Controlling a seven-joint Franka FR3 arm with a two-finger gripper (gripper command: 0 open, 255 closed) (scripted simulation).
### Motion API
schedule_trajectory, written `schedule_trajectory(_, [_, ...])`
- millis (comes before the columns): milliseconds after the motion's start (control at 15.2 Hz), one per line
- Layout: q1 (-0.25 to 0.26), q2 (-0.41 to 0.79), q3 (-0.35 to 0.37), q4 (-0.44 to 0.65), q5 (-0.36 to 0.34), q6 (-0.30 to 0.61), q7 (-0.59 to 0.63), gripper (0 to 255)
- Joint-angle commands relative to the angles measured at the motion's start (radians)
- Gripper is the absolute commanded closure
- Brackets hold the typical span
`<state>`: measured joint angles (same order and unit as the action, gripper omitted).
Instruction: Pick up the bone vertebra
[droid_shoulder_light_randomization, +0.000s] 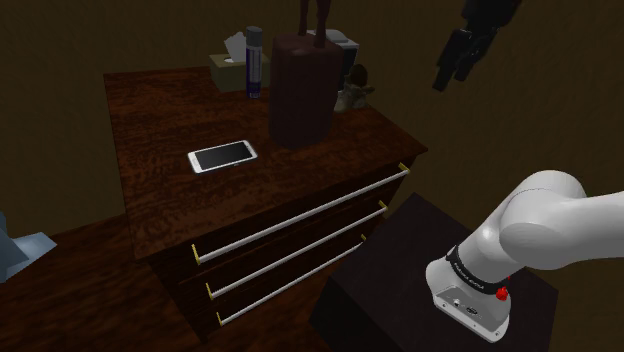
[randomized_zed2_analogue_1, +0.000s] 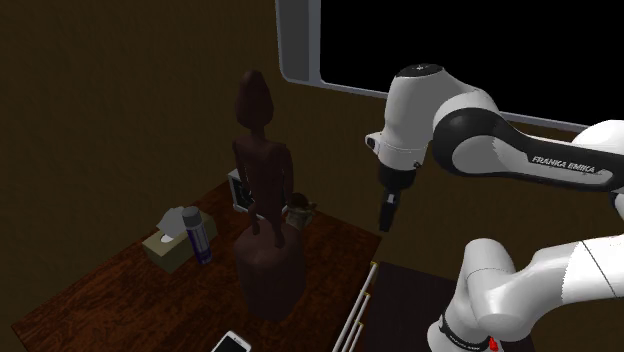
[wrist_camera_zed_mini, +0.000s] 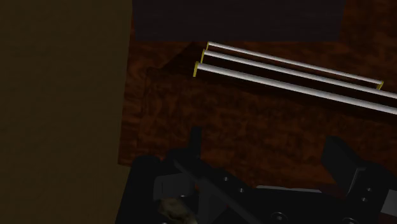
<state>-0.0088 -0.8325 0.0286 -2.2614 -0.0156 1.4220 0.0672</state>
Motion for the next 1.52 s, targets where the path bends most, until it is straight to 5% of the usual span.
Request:
schedule_trajectory(0, [0.000,0.000,0.000,0.000,0.000,0.000,0.000,0])
schedule_trajectory(726, [-0.028,0.372,-0.072,0.159,-0.068,0.213,-0.085,0])
schedule_trajectory(1452, [-0.054,0.782,-0.127,0.480,-0.081,0.306,-0.166,0])
